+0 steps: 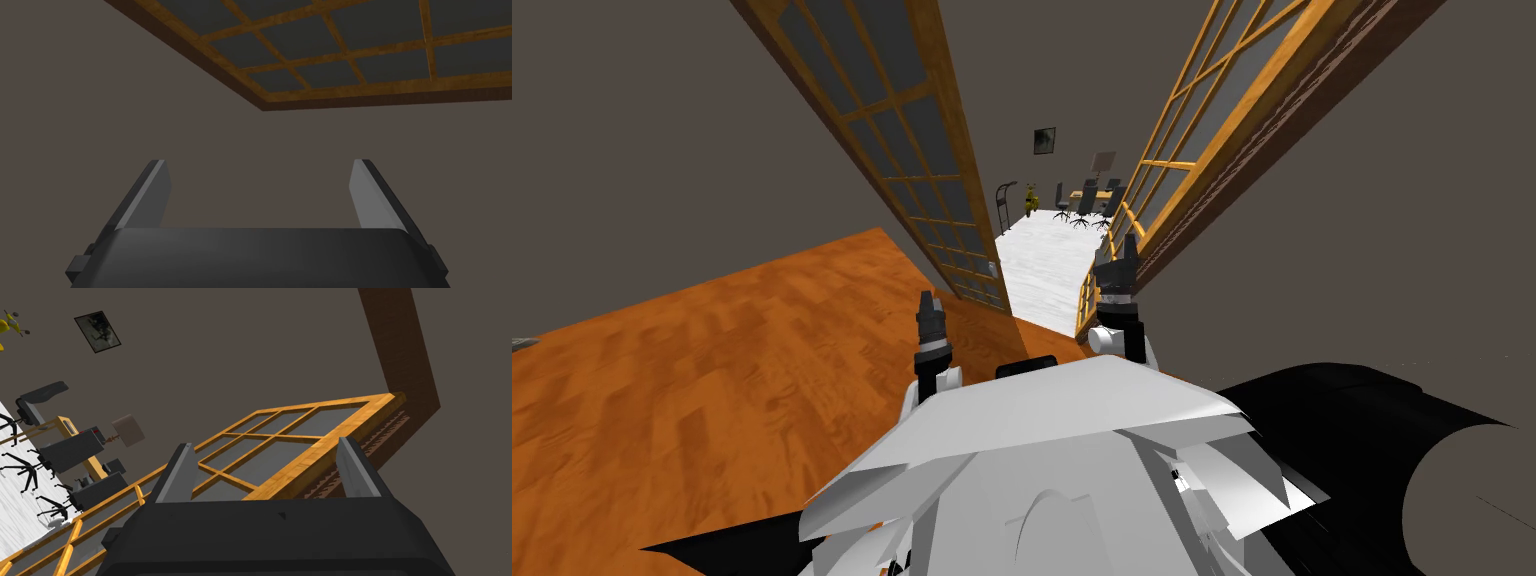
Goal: Push the door open
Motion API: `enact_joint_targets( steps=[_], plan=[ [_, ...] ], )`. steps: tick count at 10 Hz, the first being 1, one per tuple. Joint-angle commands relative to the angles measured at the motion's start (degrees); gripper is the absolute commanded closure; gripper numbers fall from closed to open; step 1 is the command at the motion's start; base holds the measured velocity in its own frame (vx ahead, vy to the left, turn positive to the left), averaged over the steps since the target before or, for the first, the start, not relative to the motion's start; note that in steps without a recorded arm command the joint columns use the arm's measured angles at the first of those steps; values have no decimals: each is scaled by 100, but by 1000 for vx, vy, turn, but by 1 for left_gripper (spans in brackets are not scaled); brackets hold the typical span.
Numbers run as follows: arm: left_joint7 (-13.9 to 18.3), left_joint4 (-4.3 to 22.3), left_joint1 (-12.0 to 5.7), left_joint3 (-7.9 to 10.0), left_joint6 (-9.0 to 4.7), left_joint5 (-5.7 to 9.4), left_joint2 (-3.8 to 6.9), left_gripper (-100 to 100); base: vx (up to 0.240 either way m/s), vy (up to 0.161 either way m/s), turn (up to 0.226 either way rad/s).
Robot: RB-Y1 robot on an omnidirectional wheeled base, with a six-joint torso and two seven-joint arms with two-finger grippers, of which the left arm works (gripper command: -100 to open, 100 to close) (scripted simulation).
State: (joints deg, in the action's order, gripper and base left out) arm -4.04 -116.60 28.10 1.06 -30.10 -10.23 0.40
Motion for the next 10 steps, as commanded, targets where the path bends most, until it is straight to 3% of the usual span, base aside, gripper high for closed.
enact_joint_targets(
  steps=[1,9,10],
  plan=[
    [-248,215,-81,-10,-40,-60,49,-100,83,40,-36],
    [-1553,1424,-429,-128,-373,-417,203,-100,95,59,-49],
    [-1598,1424,-429,-128,-373,-417,203,-100,56,49,-28]
  ],
)
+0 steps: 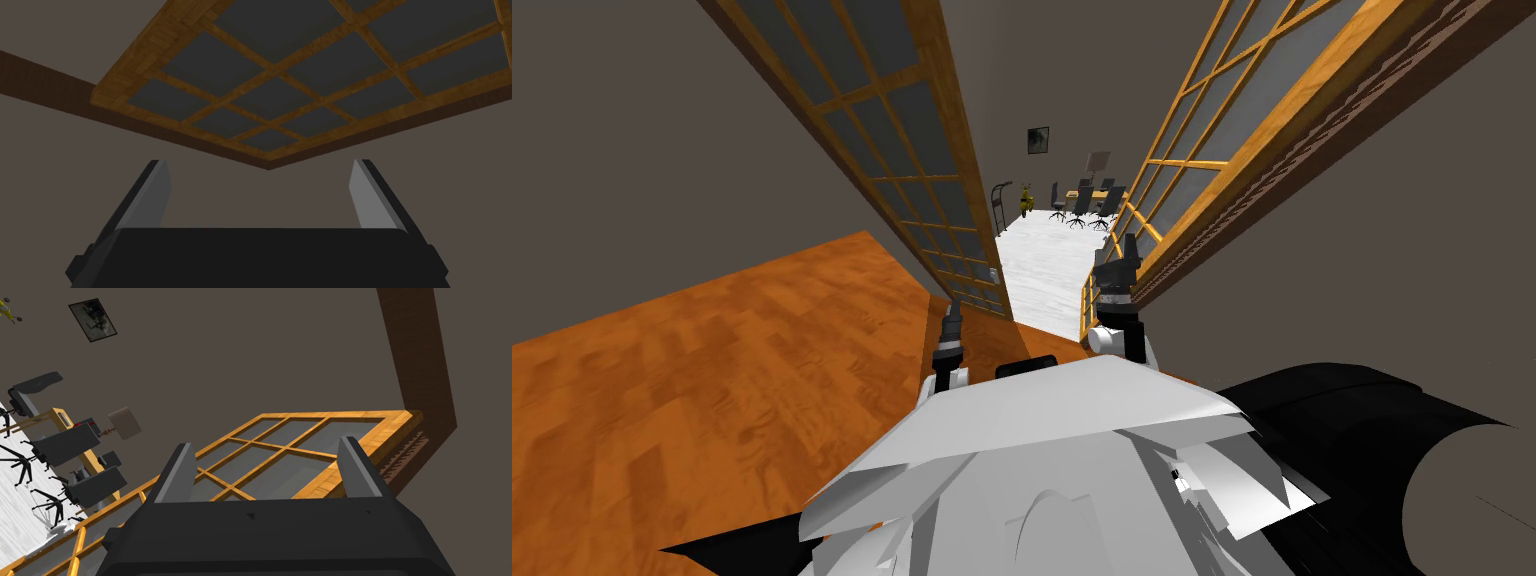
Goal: Push the door open
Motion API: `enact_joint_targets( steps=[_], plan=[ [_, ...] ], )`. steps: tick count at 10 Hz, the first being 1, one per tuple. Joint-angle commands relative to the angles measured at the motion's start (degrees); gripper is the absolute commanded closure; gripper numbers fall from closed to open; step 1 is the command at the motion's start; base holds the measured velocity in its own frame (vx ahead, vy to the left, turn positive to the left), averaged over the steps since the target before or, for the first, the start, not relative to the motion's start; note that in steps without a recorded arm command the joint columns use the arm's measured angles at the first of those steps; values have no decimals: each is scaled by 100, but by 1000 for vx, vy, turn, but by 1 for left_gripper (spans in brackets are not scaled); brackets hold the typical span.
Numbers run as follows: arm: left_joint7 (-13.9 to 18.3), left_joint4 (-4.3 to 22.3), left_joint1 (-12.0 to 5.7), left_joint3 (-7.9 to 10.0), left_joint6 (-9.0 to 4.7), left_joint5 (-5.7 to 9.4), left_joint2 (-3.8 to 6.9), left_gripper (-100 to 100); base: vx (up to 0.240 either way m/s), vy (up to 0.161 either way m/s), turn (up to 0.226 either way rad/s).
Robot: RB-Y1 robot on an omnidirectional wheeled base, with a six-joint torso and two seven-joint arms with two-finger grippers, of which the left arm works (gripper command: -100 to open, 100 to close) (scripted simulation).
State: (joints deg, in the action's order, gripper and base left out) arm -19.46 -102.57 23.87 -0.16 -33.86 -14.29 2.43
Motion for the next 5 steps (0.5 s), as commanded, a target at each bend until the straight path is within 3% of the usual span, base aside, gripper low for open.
enact_joint_targets(
  steps=[1,2,3,5],
  plan=[
    [-240,186,-53,-22,-43,-60,11,-100,51,37,-34],
    [-403,352,-101,-39,-89,-109,22,-100,64,47,-57],
    [-425,352,-101,-39,-89,-109,22,-100,57,41,-20],
    [-790,688,-198,-72,-182,-208,36,-100,67,54,-45]
  ],
)
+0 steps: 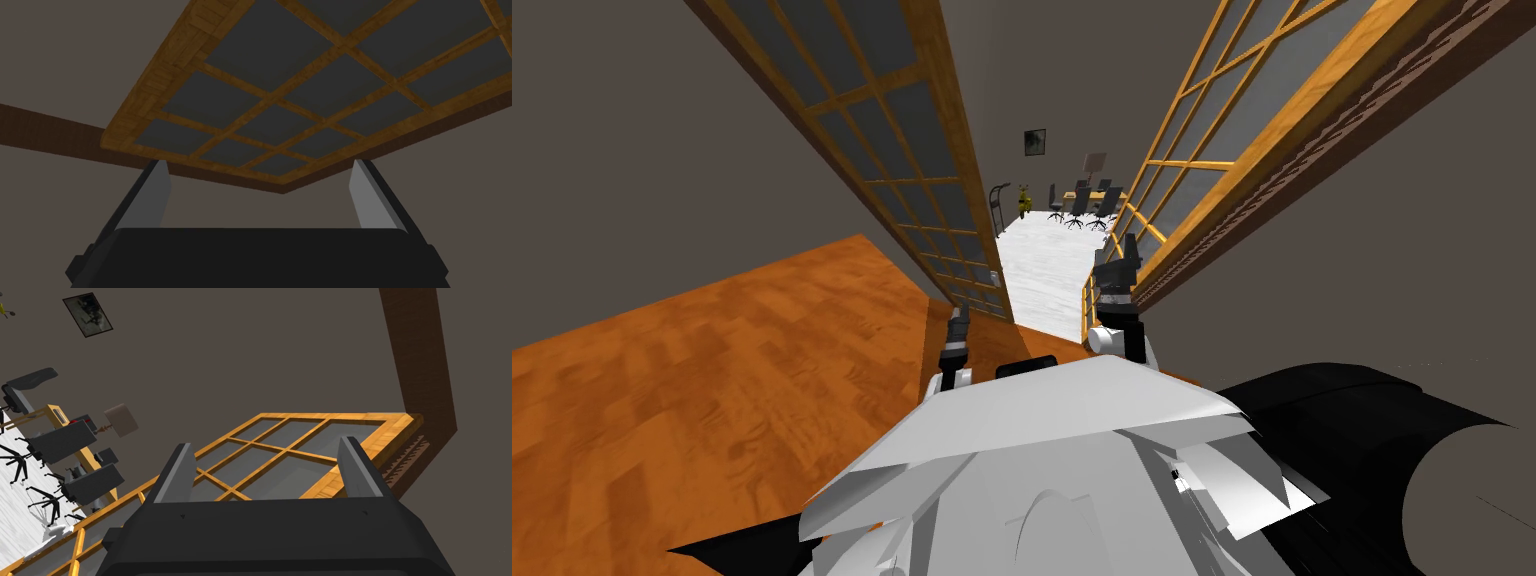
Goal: Push the door open
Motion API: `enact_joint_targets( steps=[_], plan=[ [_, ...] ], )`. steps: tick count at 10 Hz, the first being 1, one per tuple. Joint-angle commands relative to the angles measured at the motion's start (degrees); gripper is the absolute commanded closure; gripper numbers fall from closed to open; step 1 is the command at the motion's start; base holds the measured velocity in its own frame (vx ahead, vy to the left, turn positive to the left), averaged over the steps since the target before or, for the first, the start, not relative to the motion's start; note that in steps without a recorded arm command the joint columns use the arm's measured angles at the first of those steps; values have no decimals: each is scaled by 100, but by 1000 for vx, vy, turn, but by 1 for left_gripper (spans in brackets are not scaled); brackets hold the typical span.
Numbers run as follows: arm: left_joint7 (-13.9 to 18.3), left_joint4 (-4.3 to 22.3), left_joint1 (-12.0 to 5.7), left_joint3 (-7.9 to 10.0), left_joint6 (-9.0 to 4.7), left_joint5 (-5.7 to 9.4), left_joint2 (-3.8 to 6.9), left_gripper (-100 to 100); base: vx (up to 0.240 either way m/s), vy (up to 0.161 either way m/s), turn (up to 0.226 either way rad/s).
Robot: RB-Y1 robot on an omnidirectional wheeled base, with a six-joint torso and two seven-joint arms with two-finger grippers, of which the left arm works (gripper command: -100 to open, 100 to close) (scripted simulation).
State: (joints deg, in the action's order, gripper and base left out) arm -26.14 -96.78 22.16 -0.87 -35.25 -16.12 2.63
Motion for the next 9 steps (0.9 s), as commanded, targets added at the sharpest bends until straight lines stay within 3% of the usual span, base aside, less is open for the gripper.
enact_joint_targets(
  steps=[1,2,3,7,8,9],
  plan=[
    [-286,280,-77,-18,-90,-75,20,-100,91,65,-59],
    [-454,450,-125,-34,-137,-125,24,-100,104,65,-62],
    [-512,450,-125,-34,-137,-125,24,-100,64,53,-16],
    [-1217,1130,-321,-101,-325,-326,13,-100,79,56,-50],
    [-1272,1130,-321,-101,-325,-326,13,-100,57,58,-20],
    [-1459,1298,-370,-117,-371,-375,5,-100,45,48,-37]
  ],
)
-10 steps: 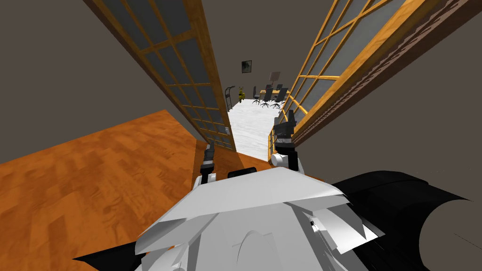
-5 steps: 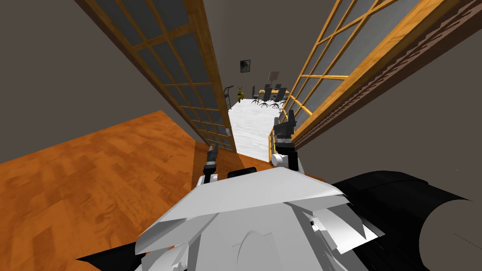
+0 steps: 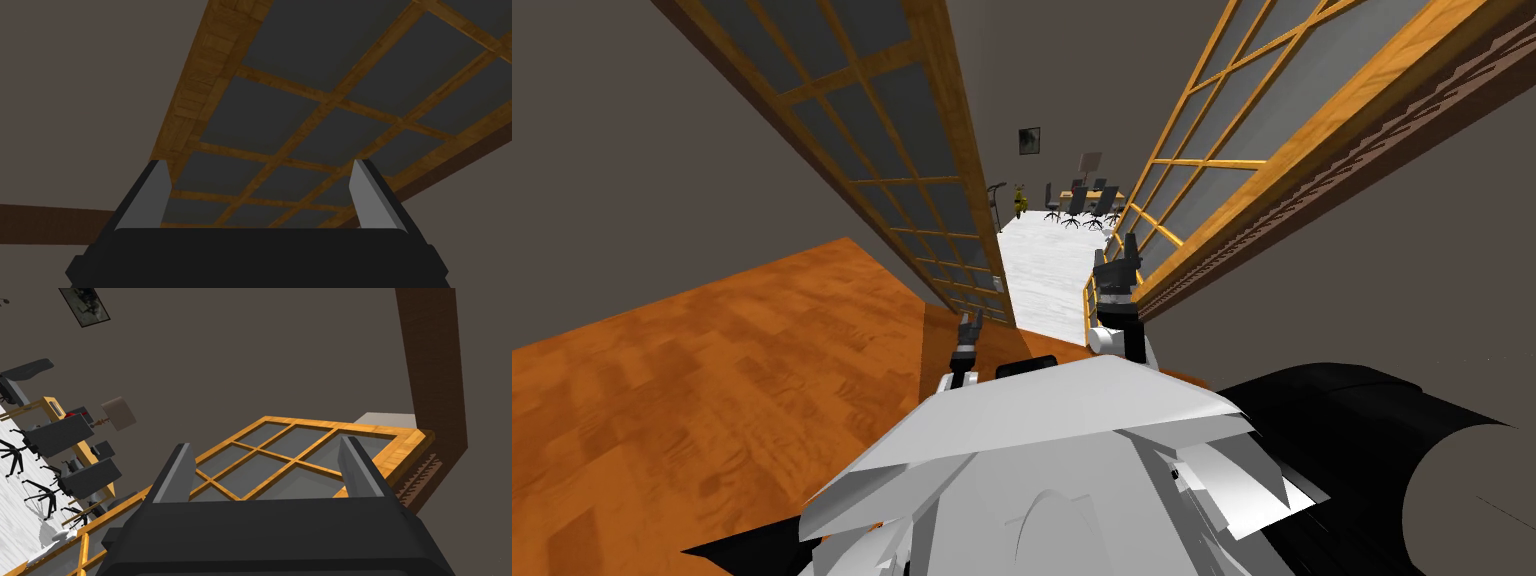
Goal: Push the door open
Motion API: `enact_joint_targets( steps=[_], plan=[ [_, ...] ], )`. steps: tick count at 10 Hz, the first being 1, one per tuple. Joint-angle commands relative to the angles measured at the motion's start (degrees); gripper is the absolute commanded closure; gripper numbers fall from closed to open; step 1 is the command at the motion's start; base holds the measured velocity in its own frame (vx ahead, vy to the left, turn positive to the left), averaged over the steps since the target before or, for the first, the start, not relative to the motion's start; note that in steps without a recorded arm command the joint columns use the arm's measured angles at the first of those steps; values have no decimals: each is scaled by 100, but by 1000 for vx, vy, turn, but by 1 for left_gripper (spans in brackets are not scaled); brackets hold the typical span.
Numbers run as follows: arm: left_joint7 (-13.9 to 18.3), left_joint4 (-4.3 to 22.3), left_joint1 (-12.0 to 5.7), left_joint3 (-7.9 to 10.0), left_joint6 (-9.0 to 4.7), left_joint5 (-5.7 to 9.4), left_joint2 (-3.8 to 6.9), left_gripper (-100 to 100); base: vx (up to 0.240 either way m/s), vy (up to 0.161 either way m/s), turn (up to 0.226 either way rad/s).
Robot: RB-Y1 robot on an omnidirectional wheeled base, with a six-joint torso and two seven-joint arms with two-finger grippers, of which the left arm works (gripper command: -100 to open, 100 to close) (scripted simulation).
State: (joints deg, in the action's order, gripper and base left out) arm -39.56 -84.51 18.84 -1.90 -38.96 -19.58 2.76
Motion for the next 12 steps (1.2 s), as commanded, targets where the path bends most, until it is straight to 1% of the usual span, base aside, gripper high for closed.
enact_joint_targets(
  steps=[1,3,4,10,11,12],
  plan=[
    [-286,236,-84,-30,-45,-79,-20,-100,70,68,-63],
    [-625,566,-180,-62,-136,-176,-43,-100,81,80,-52],
    [-671,566,-180,-62,-136,-176,-43,-100,58,56,-25],
    [-1684,1473,-441,-151,-387,-444,-160,-100,82,63,-48],
    [-1684,1473,-441,-151,-387,-444,-160,-100,60,41,-9],
    [-1841,1614,-481,-165,-426,-486,-184,-100,40,49,-32]
  ],
)
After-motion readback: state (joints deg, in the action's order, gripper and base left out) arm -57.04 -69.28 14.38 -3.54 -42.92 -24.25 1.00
